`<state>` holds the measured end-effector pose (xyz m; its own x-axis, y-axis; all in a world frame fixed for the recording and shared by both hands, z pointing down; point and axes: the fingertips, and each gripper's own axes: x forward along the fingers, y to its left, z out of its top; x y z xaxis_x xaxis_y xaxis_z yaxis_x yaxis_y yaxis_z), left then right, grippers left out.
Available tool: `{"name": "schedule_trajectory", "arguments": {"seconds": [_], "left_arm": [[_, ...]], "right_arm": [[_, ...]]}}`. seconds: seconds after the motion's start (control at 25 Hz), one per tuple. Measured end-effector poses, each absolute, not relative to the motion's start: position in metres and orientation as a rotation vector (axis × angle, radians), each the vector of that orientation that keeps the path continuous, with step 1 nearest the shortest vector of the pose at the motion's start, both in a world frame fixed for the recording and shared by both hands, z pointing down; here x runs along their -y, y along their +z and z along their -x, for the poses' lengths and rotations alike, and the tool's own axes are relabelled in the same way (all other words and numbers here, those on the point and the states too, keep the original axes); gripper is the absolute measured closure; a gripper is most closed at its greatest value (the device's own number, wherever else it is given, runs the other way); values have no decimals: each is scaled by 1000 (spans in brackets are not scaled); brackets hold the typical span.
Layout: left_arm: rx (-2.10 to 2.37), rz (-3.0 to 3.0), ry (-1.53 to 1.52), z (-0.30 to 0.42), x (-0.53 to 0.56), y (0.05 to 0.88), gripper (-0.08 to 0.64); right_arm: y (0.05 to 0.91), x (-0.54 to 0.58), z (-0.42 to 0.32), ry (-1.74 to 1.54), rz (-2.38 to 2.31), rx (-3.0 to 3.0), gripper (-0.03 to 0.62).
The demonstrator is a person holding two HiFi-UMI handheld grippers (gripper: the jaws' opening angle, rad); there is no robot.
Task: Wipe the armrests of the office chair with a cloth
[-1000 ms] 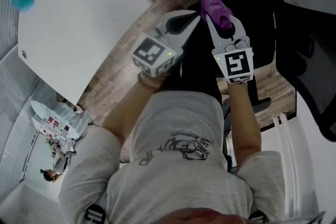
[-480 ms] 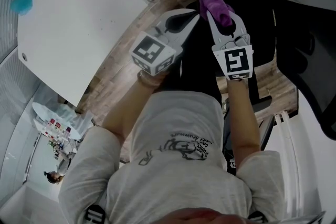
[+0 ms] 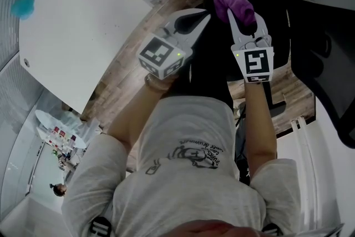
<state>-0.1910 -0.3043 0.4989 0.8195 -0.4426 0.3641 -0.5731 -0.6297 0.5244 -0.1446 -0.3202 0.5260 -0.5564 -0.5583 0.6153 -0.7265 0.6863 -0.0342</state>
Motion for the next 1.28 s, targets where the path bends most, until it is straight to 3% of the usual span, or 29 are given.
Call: {"name": "schedule_trajectory", "arguments": {"seconds": [1.28], "left_arm": [[724,-2356,280,160,324,499,560]], "right_arm": [[534,378,8,339,-1218,2123,565]]}}
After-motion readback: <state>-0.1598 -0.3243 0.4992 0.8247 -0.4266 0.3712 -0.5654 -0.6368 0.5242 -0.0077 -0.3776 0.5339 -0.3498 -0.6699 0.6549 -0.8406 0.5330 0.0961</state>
